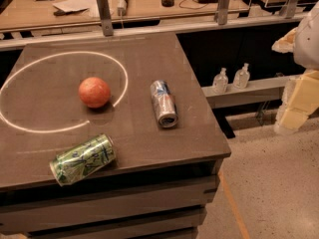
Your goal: Move redbull can near apple
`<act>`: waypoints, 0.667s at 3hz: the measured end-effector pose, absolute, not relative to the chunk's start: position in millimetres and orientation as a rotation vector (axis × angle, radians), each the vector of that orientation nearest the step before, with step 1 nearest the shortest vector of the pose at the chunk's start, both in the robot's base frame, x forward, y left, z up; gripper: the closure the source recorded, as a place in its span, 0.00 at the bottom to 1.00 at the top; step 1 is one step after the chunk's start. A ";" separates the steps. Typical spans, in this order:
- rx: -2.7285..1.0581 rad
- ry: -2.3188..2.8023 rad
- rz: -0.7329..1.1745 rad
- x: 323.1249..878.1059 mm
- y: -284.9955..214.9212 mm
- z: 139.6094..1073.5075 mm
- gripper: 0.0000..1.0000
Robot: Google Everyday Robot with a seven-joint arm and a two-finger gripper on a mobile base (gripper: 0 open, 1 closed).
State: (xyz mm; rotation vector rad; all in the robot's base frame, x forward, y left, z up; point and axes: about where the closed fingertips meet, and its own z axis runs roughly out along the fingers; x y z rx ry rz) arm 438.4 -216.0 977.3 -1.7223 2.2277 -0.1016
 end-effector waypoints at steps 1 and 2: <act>-1.726 2.220 -0.093 440.0 -212.5 976.5 0.00; -1.788 2.124 0.038 461.7 -163.5 960.7 0.00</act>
Offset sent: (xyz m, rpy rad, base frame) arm 0.0353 0.0801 -0.0288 0.1392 0.0495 0.1603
